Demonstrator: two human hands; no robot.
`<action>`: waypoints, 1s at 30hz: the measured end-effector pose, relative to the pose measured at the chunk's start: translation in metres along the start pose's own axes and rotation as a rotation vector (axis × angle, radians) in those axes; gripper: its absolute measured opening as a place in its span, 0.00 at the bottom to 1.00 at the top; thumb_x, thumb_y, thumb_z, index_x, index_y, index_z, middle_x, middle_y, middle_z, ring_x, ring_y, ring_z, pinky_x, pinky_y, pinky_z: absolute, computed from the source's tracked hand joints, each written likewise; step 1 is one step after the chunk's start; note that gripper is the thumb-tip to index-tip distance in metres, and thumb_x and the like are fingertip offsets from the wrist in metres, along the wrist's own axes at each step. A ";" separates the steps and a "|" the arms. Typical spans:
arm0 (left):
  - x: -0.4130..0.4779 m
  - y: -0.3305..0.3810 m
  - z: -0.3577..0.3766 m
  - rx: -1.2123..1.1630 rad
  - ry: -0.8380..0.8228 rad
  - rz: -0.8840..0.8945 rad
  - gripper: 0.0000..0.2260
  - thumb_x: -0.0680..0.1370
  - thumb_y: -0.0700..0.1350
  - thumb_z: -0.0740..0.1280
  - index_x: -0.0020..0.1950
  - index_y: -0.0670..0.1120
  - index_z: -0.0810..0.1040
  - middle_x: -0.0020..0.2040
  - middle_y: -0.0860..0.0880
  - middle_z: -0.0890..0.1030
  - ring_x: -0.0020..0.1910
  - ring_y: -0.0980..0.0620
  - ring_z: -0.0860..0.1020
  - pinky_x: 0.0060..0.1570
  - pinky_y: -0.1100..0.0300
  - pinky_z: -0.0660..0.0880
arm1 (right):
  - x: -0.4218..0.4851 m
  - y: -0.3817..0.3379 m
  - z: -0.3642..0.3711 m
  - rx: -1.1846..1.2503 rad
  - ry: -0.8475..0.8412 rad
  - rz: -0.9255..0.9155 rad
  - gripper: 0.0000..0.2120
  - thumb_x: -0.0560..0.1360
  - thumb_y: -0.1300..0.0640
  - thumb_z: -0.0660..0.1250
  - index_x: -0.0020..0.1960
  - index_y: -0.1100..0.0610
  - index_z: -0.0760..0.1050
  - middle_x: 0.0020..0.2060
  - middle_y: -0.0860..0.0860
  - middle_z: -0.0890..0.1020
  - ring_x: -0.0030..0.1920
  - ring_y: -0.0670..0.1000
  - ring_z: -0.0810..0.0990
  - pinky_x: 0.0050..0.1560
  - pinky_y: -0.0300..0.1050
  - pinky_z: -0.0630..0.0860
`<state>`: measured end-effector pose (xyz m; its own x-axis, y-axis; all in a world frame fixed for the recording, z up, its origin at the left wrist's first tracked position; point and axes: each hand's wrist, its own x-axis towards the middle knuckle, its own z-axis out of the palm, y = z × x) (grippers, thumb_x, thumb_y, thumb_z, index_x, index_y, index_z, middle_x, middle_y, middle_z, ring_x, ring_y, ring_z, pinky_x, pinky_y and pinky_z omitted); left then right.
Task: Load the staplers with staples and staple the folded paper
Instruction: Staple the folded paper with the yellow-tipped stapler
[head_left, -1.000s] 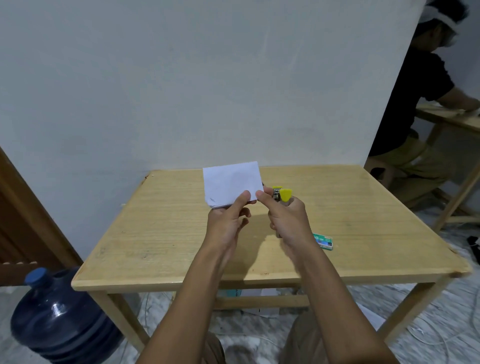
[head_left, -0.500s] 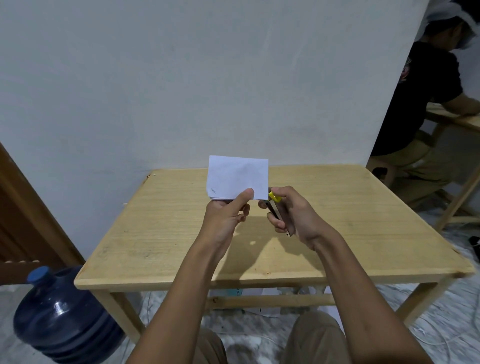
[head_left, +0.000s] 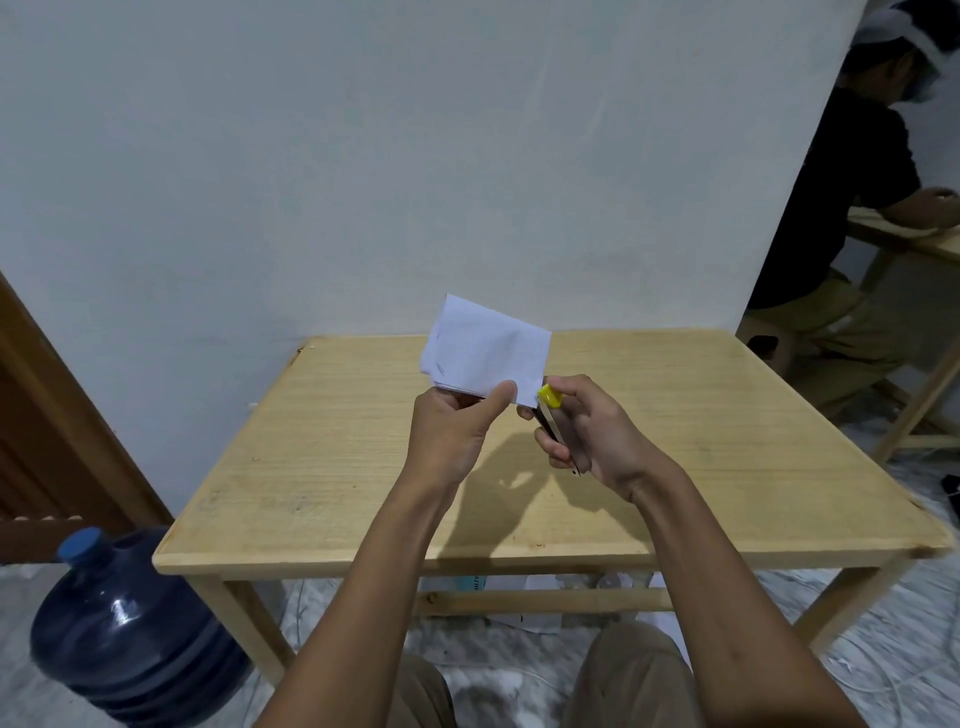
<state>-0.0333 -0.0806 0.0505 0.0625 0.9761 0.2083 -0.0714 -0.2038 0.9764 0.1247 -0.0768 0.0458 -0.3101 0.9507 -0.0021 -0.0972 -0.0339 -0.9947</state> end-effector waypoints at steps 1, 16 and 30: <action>-0.002 0.001 0.002 0.003 -0.002 0.008 0.16 0.77 0.36 0.69 0.30 0.46 0.76 0.21 0.58 0.73 0.23 0.63 0.70 0.28 0.72 0.65 | 0.000 0.000 0.001 -0.003 0.001 0.000 0.21 0.70 0.41 0.60 0.50 0.58 0.70 0.45 0.58 0.68 0.26 0.49 0.61 0.28 0.42 0.60; 0.001 -0.005 0.001 -0.103 0.006 -0.035 0.04 0.75 0.44 0.71 0.41 0.51 0.83 0.35 0.48 0.80 0.32 0.53 0.71 0.40 0.51 0.66 | -0.005 0.003 0.009 -0.205 0.121 -0.104 0.21 0.83 0.43 0.52 0.48 0.58 0.73 0.23 0.53 0.69 0.25 0.49 0.65 0.26 0.36 0.64; 0.005 -0.017 -0.005 -0.157 -0.045 -0.058 0.07 0.73 0.46 0.70 0.48 0.45 0.82 0.39 0.46 0.80 0.39 0.46 0.69 0.38 0.53 0.67 | -0.006 0.002 0.018 -0.273 0.155 -0.110 0.20 0.82 0.41 0.54 0.48 0.56 0.75 0.24 0.49 0.72 0.25 0.45 0.66 0.28 0.35 0.63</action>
<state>-0.0368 -0.0721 0.0350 0.1153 0.9808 0.1573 -0.2205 -0.1291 0.9668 0.1098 -0.0879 0.0458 -0.1625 0.9803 0.1120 0.1416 0.1355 -0.9806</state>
